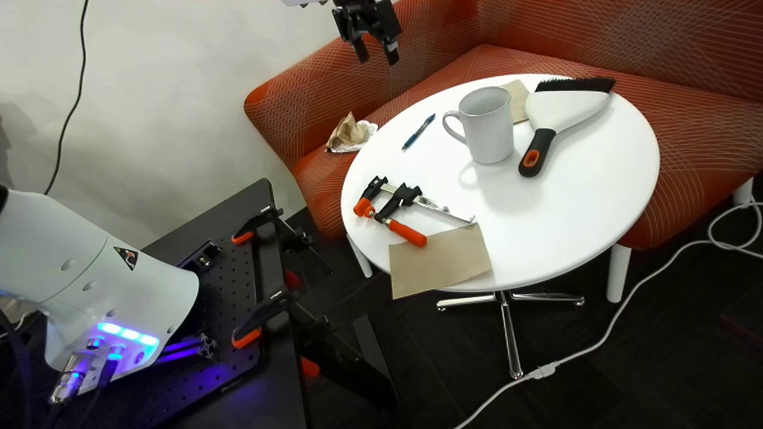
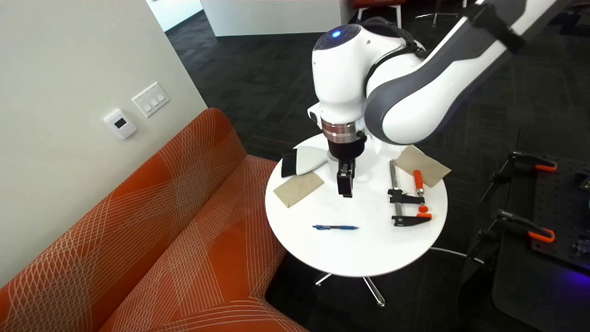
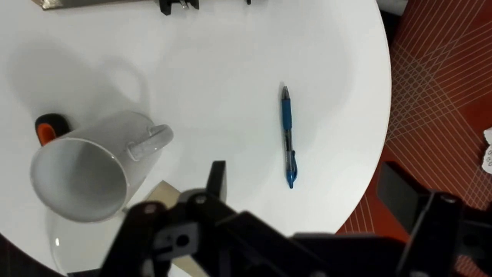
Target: Put the pen into the mug.
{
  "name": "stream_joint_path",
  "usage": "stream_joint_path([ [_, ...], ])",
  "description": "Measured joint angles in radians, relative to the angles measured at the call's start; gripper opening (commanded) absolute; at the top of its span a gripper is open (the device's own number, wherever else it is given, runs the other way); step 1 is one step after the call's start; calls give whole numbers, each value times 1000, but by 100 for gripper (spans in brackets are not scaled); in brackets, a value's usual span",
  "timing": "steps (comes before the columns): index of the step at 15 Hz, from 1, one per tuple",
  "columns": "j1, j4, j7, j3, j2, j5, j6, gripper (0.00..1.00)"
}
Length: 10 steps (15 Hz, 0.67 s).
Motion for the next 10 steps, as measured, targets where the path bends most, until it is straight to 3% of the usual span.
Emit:
stream_joint_path([
  [10,23,231,-134,7,283,0,6,100],
])
